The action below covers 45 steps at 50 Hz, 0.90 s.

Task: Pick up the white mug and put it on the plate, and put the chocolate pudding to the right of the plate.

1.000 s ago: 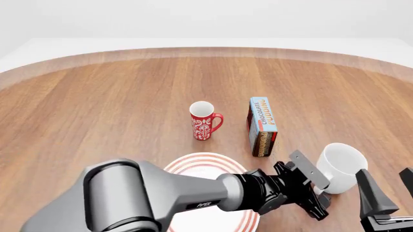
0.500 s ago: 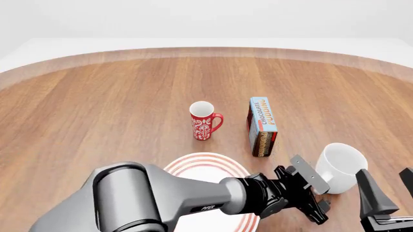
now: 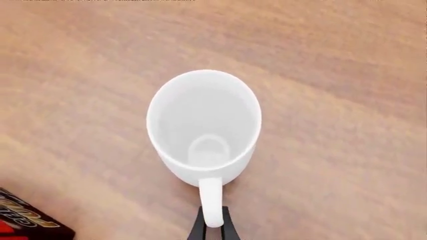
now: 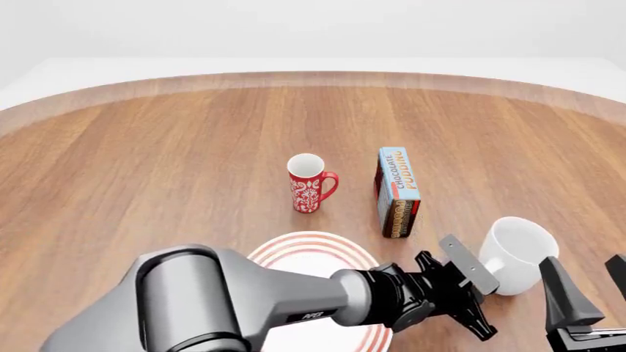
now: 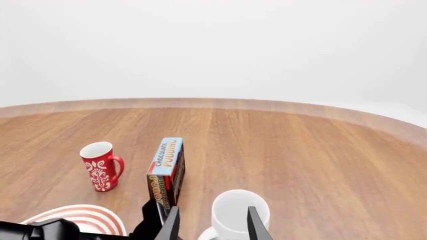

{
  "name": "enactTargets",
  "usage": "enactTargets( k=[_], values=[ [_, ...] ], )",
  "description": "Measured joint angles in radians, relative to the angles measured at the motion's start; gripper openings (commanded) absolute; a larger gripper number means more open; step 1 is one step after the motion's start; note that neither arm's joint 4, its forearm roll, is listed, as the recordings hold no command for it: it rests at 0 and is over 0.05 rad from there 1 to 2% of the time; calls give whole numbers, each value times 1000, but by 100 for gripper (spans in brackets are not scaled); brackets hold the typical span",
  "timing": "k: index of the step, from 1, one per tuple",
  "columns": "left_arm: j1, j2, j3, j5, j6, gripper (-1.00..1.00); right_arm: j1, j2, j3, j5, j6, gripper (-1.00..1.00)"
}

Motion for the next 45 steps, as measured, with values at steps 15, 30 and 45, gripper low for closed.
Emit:
enactTargets(
  k=[15,30,45],
  values=[
    [7,-25,20,-11,7,-100,0,0,0,0,0,100],
    [17,-74,66,-36,10,-100,0,0,0,0,0,100],
    [28,-127,114,-58,13,-100,0,0,0,0,0,100]
  ],
)
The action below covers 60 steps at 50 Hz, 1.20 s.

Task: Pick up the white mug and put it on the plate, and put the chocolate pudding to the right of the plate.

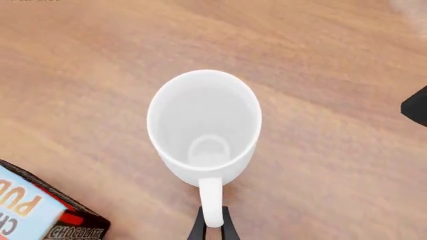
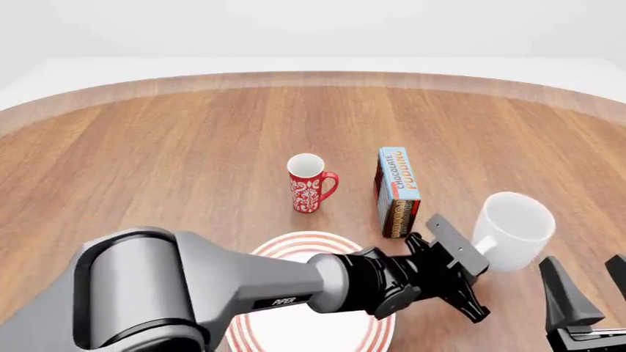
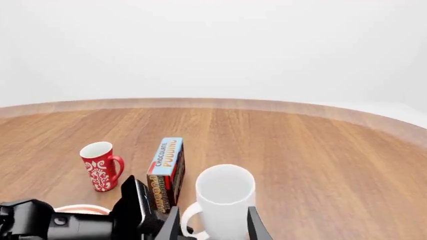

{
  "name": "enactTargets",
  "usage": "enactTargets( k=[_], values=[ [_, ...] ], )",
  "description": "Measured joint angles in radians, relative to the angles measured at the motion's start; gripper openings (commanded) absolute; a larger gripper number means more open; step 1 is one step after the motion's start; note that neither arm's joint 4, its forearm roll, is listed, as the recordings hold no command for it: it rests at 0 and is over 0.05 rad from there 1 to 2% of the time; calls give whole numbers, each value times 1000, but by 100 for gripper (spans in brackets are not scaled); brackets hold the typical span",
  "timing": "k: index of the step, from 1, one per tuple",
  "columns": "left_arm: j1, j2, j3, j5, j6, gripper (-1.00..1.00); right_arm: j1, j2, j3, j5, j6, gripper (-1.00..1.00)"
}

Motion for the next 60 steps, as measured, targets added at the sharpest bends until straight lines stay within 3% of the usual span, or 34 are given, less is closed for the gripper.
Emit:
enactTargets(
  k=[35,60],
  values=[
    [14,-126,121,-49,1,-100,0,0,0,0,0,100],
    [7,-241,264,-104,10,-100,0,0,0,0,0,100]
  ],
)
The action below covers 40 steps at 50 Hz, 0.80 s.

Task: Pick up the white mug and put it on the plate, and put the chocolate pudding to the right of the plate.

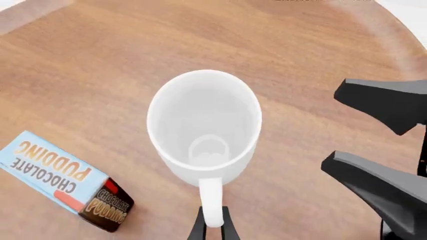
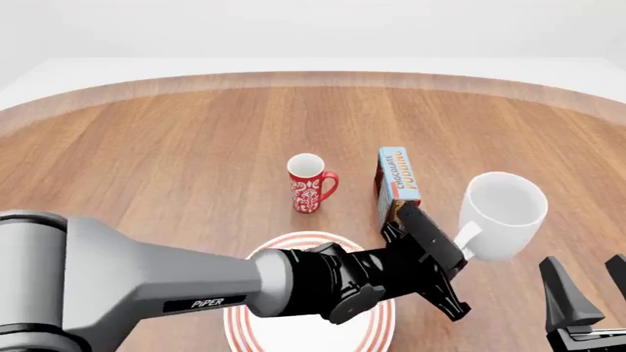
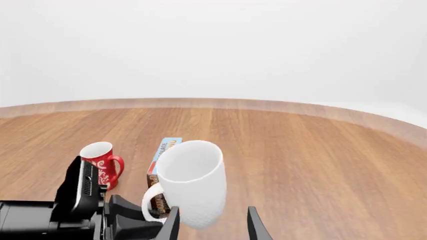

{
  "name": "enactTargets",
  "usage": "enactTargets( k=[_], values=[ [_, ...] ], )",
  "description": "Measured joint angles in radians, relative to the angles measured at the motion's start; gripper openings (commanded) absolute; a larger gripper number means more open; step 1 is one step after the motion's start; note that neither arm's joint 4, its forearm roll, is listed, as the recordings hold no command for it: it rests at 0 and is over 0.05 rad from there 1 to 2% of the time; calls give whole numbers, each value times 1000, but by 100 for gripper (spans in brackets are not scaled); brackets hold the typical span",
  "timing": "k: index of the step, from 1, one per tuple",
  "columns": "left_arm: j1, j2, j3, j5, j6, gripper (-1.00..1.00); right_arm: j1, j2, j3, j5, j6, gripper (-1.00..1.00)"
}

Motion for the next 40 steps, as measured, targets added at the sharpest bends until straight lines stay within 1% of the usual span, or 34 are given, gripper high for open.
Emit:
enactTargets(
  k=[35,40],
  values=[
    [3,-164,193,-62,-1,-100,0,0,0,0,0,100],
    [2,-187,215,-69,-2,-100,-2,3,0,-4,-6,100]
  ],
)
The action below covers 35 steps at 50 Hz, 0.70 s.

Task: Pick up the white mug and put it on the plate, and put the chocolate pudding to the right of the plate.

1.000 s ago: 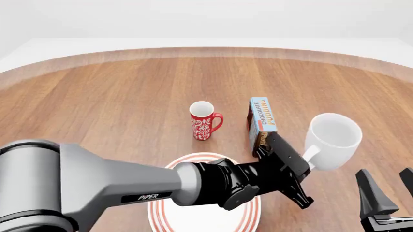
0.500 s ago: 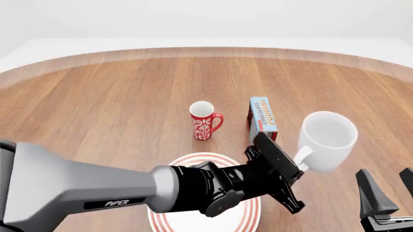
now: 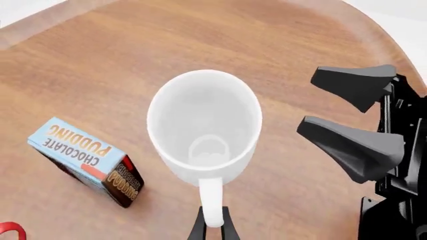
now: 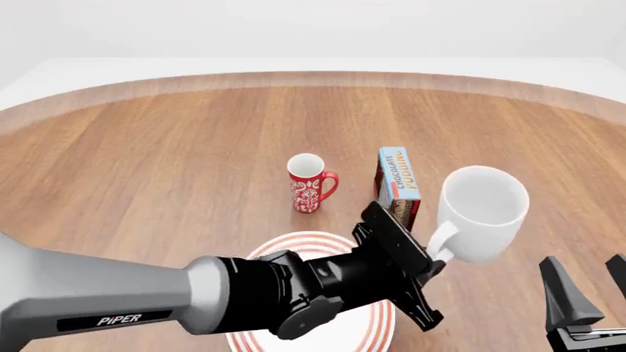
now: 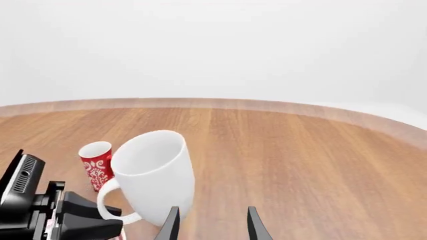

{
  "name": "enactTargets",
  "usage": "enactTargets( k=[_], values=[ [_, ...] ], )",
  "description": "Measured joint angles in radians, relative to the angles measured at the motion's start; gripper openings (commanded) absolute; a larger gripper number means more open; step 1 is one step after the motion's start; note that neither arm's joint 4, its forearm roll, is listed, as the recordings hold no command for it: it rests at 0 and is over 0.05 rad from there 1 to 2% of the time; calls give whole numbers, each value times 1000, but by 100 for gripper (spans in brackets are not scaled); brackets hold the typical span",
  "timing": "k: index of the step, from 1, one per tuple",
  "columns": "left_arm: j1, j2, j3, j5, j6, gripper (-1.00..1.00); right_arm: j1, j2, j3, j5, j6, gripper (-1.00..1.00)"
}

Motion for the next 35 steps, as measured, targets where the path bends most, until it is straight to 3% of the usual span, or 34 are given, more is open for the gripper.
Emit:
enactTargets(
  k=[35],
  values=[
    [11,-206,182,-53,0,-100,1,-1,-1,-1,-11,100]
  ],
)
